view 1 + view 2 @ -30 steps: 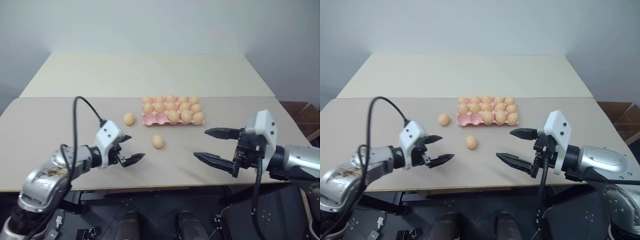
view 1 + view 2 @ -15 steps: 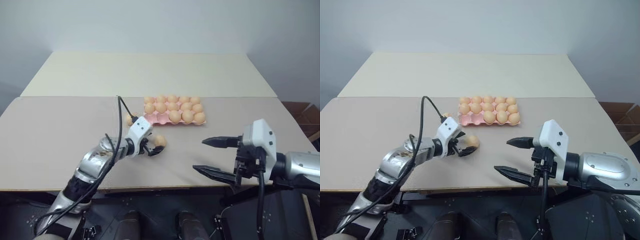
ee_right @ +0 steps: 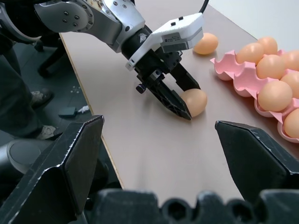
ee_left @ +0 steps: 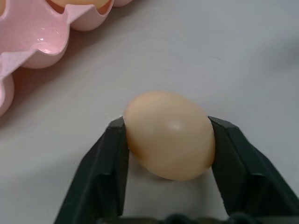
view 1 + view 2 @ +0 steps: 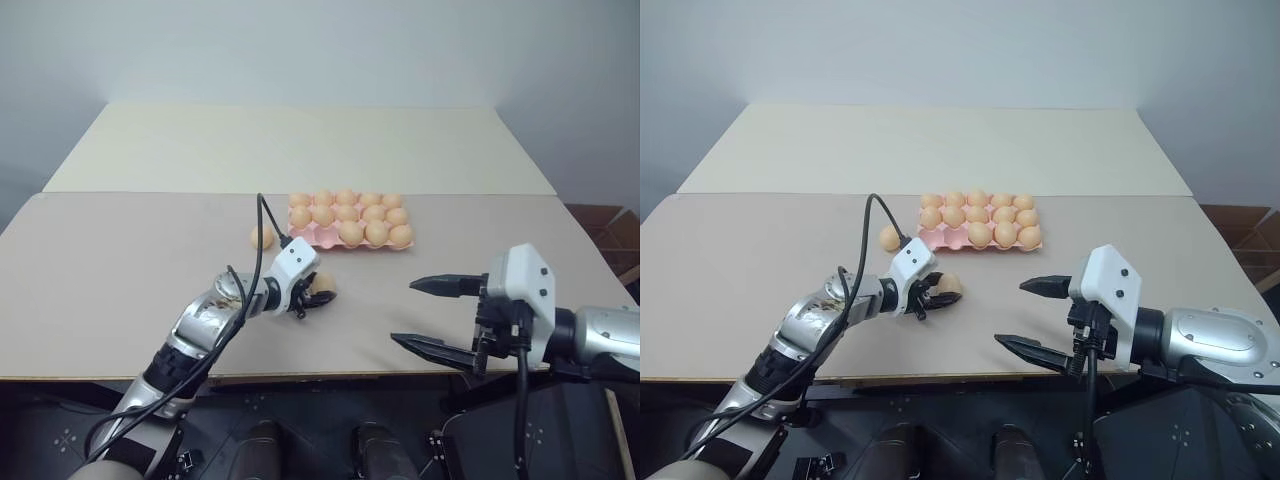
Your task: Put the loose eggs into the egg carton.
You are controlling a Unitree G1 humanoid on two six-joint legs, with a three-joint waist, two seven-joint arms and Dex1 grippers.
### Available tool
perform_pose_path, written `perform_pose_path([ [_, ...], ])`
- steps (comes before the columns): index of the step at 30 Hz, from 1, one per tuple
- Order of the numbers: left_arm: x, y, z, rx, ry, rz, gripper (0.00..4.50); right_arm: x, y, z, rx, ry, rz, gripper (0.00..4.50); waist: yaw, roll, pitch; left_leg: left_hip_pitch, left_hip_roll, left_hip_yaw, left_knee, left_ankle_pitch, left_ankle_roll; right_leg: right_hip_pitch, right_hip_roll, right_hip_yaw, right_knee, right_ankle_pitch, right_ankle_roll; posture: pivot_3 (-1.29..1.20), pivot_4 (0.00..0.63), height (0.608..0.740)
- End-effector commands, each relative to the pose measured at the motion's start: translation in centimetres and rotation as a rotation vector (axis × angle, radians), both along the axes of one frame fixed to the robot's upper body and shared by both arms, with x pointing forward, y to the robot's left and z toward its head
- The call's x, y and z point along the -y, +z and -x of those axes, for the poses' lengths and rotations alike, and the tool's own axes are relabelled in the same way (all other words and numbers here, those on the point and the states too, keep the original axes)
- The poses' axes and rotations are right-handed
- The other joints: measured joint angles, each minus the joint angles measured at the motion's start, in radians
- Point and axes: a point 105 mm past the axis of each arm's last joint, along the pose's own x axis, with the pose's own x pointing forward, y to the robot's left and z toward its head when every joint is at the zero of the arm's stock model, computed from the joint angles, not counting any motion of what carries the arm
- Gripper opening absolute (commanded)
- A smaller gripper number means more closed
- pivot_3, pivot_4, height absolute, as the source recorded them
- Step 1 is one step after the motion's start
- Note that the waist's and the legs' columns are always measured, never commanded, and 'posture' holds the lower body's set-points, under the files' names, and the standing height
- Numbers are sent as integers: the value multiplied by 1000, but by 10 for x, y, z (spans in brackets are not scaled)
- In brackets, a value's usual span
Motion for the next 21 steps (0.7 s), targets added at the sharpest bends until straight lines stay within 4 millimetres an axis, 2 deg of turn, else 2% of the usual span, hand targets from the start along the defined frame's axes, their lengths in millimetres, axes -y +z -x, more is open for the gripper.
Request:
perform_pose_path([
  [1,-2,31,-5,130,-3,35,2061,6,13,-5,75,-22,2,4500,0,0,0,0,0,0,0,0,0,0,0,0,0,0,0,0,150,740],
  [5,-5,52,-13,199,8,55,2060,8,22,-12,99,-58,-33,4500,1,0,0,0,0,0,0,0,0,0,0,0,0,0,0,0,150,740],
  [9,-7,72,-30,259,23,56,2005,8,32,-27,106,-152,-76,4500,2,0,0,0,0,0,1,0,0,0,0,0,0,0,0,0,150,740],
  [15,-8,79,-61,314,37,4,1924,2,37,-35,44,-206,-72,4500,2,0,0,-1,0,0,1,0,0,0,0,0,0,0,0,0,150,740],
  [21,1,78,-82,345,37,-15,1880,-4,38,-34,43,-217,-63,4500,8,0,0,-5,-1,0,1,0,0,-2,-1,-1,-2,1,2,0,150,740],
])
